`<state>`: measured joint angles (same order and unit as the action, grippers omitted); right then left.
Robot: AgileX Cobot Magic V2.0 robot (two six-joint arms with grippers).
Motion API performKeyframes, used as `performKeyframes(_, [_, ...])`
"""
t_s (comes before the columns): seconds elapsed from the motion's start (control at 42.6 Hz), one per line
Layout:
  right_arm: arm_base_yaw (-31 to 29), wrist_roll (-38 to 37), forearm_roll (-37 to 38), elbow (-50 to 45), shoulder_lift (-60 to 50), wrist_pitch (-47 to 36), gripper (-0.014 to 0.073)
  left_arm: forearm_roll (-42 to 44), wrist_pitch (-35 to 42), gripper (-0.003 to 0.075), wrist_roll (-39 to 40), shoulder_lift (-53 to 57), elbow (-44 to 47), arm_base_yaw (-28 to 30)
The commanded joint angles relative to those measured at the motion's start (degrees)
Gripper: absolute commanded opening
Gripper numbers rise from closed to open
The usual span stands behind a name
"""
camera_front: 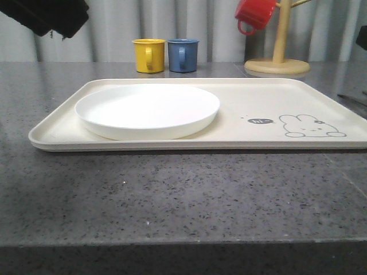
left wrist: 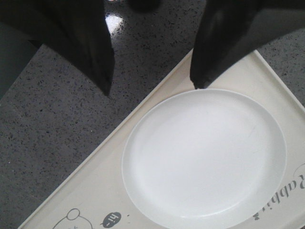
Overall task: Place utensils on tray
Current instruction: 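Lower the plate onto the tray and open the left gripper, then grasp the steel fork with the right gripper and place it on the tray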
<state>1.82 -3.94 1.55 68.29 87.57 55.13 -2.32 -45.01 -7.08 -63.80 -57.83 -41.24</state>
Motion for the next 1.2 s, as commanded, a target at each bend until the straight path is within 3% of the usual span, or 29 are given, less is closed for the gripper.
performKeyframes(0.0, [0.1, 0.7, 0.0, 3.8, 1.0, -1.5, 0.0462, -0.2, 3.4, 0.0368, 0.6, 1.1, -1.5, -0.5])
performKeyframes(0.681, [0.1, 1.7, -3.6, 8.8, 7.0, 3.3, -0.0036, -0.2, 3.4, 0.0368, 0.6, 1.1, -1.5, -0.5])
performKeyframes(0.869, [1.4, 1.8, -4.9, 13.9, 4.7, 6.2, -0.0055, -0.2, 3.4, 0.0368, 0.6, 1.1, -1.5, -0.5])
performKeyframes(1.174, [16.5, 1.8, -10.1, 22.8, 6.7, 7.4, -0.0055, -0.2, 3.5, 0.0368, 0.6, 1.1, -1.5, -0.5])
